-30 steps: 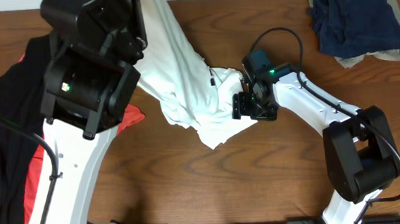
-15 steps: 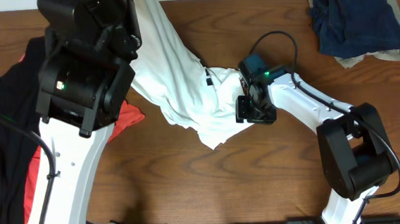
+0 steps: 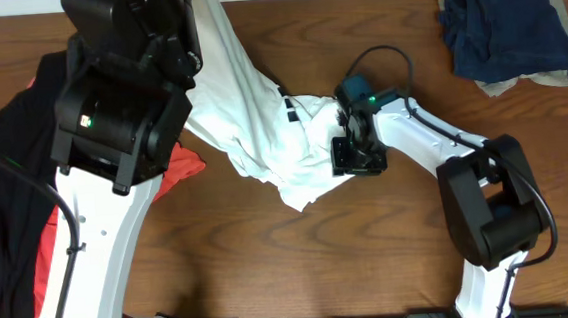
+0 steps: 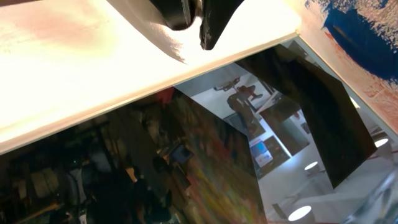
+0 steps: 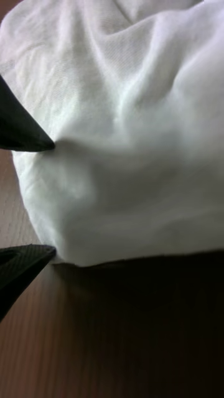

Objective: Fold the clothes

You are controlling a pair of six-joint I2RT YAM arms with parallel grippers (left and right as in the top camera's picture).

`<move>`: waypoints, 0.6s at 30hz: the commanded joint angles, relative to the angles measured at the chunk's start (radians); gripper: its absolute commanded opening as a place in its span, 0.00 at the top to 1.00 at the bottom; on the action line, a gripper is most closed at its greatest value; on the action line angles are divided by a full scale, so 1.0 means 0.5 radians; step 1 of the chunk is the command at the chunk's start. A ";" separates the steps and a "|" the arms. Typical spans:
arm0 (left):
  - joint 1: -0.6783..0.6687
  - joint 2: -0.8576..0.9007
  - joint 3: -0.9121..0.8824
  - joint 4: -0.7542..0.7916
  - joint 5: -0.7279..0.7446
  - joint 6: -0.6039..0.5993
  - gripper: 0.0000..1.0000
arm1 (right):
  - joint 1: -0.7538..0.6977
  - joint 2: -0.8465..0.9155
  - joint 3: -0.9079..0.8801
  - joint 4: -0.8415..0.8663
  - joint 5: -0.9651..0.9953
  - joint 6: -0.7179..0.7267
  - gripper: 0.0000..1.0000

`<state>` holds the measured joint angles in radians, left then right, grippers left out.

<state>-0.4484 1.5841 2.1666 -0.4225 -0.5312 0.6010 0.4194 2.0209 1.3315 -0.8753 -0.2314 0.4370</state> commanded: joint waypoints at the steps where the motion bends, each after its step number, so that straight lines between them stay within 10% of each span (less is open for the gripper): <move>1: 0.011 -0.018 0.060 0.008 -0.025 -0.038 0.94 | -0.008 0.150 0.072 -0.037 -0.063 -0.075 0.62; 6: 0.011 -0.018 0.060 0.008 -0.025 -0.037 0.94 | -0.014 0.207 0.161 -0.134 -0.062 -0.100 0.99; 18: 0.181 -0.018 0.060 -0.080 -0.024 -0.218 0.94 | -0.498 -0.233 0.674 -0.667 0.080 -0.421 0.99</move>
<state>-0.3847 1.5841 2.1666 -0.4545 -0.5312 0.5453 0.2520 2.0220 1.5772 -1.1770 -0.2138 0.3202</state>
